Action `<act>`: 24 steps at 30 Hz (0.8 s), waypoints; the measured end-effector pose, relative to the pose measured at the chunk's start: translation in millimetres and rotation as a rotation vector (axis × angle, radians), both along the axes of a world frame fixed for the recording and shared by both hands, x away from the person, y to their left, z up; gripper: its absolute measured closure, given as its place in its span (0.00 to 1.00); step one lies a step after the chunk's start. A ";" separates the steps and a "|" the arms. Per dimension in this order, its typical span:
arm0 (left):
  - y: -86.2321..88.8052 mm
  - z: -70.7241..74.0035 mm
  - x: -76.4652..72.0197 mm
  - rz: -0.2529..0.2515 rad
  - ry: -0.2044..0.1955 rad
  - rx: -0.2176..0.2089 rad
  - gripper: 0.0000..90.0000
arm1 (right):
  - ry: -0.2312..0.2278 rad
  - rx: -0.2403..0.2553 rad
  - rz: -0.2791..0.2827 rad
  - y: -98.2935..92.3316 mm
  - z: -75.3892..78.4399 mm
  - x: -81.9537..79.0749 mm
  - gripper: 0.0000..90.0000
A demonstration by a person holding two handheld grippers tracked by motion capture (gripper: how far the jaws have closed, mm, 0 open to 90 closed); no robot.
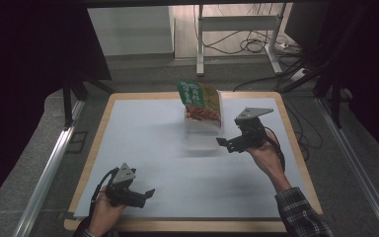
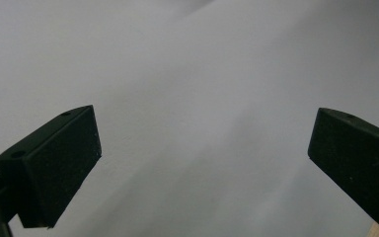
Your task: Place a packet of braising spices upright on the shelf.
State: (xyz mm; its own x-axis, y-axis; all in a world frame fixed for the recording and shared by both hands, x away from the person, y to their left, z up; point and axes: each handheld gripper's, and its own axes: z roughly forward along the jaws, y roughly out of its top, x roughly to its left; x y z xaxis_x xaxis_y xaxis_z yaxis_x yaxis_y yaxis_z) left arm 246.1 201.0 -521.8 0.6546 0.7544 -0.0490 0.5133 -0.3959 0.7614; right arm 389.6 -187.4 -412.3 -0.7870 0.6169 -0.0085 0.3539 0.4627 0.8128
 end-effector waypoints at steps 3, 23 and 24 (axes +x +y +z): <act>-0.5 -0.1 -0.1 -0.001 0.000 0.000 0.00 | 0.003 0.005 -0.002 -4.0 -4.2 -6.4 0.00; -1.5 -0.3 -0.2 -0.006 0.000 -0.006 0.00 | 0.001 0.022 -0.036 -31.7 -14.0 -44.9 0.00; -1.6 -0.3 -0.1 -0.007 0.000 -0.006 0.00 | 0.002 0.023 -0.041 -33.4 -14.7 -46.5 0.00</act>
State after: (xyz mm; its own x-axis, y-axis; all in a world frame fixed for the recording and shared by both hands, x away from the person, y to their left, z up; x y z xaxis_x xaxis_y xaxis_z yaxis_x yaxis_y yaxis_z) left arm 246.0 199.4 -522.1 0.6598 0.7495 -0.0538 0.5109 -0.3949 0.7636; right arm 343.1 -220.9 -427.0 -0.7613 0.6484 0.0073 0.3733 0.4290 0.8226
